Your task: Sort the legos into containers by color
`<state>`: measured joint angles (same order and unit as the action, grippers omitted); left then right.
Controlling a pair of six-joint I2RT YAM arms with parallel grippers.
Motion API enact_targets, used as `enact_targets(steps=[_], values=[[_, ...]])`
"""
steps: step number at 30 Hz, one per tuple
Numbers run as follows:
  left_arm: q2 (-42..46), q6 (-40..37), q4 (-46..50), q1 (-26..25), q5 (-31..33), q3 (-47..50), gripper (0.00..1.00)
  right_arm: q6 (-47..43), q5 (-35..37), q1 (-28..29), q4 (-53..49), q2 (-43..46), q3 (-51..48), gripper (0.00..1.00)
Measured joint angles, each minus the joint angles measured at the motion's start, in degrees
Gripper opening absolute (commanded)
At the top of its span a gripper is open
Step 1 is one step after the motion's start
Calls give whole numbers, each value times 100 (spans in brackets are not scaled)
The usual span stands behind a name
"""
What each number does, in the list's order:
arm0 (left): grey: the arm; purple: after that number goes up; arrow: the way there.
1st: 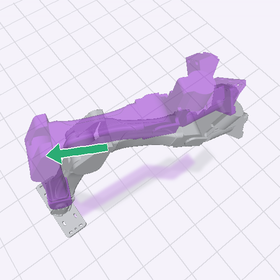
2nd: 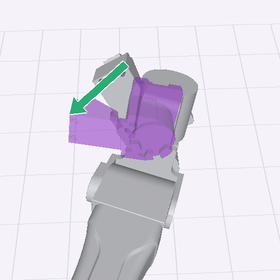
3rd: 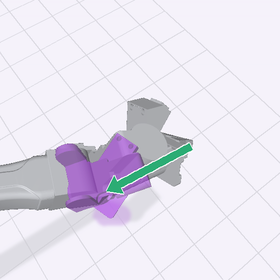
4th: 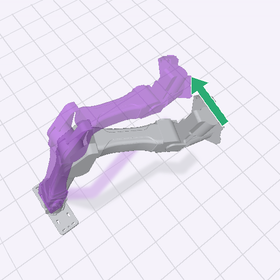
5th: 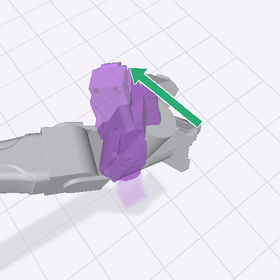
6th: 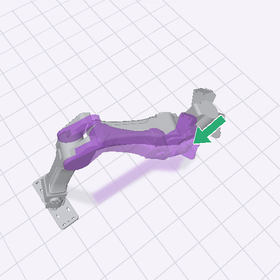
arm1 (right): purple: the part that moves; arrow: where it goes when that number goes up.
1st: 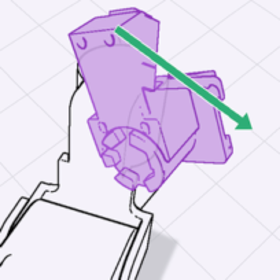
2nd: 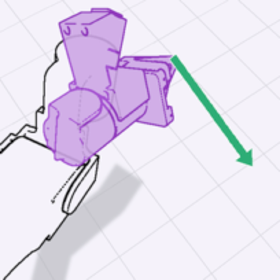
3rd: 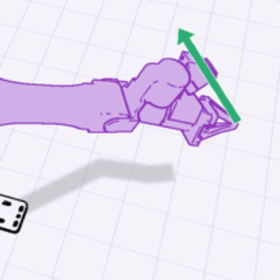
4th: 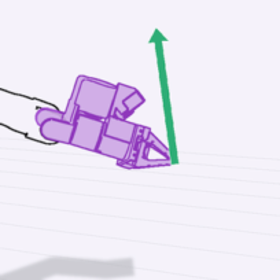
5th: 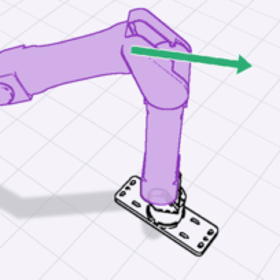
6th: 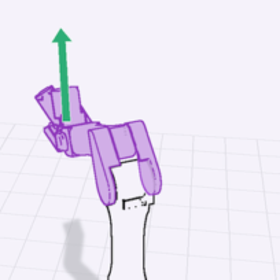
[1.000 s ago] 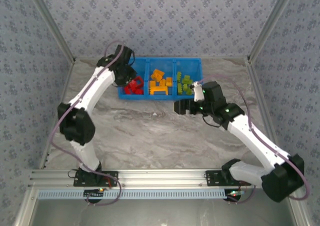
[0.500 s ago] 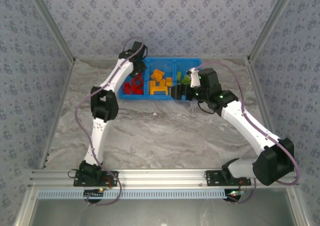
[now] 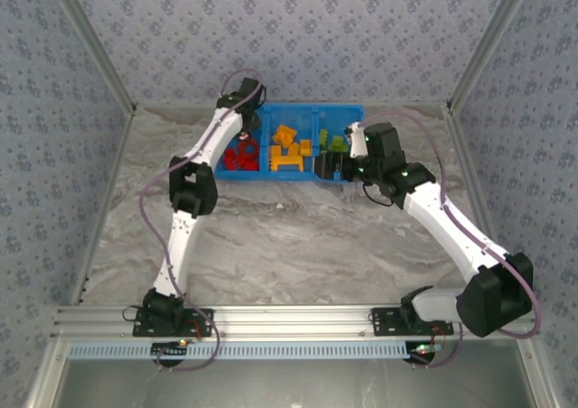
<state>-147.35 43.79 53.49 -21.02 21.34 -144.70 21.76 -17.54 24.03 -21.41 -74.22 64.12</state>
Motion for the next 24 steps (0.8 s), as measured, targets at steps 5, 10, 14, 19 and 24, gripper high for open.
enact_targets(steps=[5, 10, 14, 19, 24], values=[[28, -72, 46, -44, -11, -70, 62, -52, 26, -92, -92, 98, -48, 92], [496, -107, 363, -116, -37, -15, 83, -157, 424, -245, -387, 260, 15, 100], [1976, -330, 109, -122, -485, 1106, 98, -170, 997, -664, -914, 321, 382, 100], [4669, -658, -498, 227, -1001, 3285, 98, -76, 1869, -1335, -1449, 544, 673, 100], [6284, -1019, -627, 468, -195, 4782, 98, 199, 3128, -1460, -2037, 761, 706, 100]])
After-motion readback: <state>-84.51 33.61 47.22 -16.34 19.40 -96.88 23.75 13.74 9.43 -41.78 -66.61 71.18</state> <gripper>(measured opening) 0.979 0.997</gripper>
